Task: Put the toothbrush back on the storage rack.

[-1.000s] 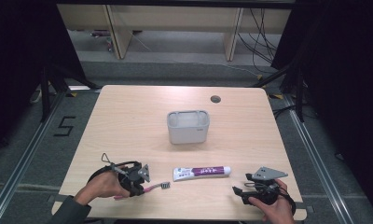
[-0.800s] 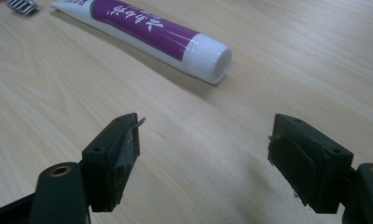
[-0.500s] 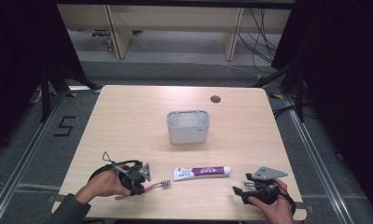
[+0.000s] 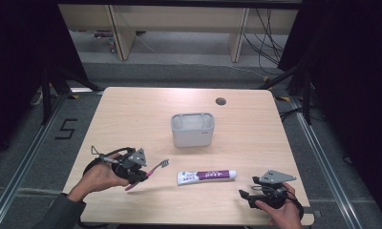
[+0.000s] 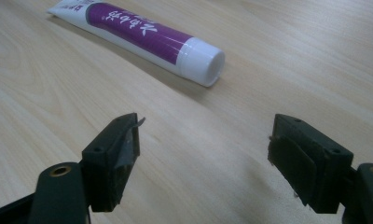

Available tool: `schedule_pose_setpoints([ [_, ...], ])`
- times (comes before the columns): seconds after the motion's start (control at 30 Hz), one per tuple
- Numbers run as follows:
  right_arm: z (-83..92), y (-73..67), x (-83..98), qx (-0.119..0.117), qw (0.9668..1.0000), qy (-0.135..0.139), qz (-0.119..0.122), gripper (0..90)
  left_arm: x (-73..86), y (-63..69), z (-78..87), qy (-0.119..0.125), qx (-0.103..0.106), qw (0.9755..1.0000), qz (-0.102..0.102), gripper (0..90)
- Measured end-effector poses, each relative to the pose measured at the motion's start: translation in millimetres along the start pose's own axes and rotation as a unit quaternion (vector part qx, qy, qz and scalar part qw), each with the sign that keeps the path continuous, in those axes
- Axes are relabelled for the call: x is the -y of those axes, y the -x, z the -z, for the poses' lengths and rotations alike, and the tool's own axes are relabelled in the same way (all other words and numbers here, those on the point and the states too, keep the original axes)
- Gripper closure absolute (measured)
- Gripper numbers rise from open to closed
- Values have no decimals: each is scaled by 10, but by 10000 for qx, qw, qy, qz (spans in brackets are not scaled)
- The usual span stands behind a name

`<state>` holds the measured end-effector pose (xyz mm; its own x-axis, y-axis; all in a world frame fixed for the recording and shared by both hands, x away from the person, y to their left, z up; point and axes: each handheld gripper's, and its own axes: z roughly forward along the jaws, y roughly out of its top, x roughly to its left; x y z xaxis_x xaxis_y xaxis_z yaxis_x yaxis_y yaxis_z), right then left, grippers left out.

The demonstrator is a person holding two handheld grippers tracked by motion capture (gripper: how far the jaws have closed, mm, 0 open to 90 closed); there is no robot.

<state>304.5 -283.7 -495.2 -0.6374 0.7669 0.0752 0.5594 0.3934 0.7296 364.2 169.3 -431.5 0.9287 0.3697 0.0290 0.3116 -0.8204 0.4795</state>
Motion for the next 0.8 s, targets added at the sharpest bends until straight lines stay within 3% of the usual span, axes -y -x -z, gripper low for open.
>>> schedule_pose_setpoints([
  [0.07,1,16,-3,14,10000,-15,71,253,-17,8,57,362,-64,9992,158,829],
  [0.2,-2,-3,0,-10,10000,-26,-53,253,-45,-76,162,577,-223,9980,130,829],
  [0.4,0,19,-2,-7,10000,-1,56,253,-58,-202,245,1055,-462,9926,397,829],
  [0.43,-2,22,-3,-2,10000,24,60,252,-60,-218,256,1057,-421,9927,410,829],
  [0.63,3,21,-2,14,10000,5,40,253,-90,-311,290,1404,-605,9863,623,829],
  [0.67,4,21,-2,13,10000,8,36,253,-98,-325,296,1492,-683,9840,689,828],
  [0.7,4,13,0,-1,10000,-1,-28,253,-101,-337,297,1513,-625,9839,721,828],
  [0.8,5,12,0,-13,10000,-7,-40,253,-109,-392,312,1648,-731,9803,812,828],
])
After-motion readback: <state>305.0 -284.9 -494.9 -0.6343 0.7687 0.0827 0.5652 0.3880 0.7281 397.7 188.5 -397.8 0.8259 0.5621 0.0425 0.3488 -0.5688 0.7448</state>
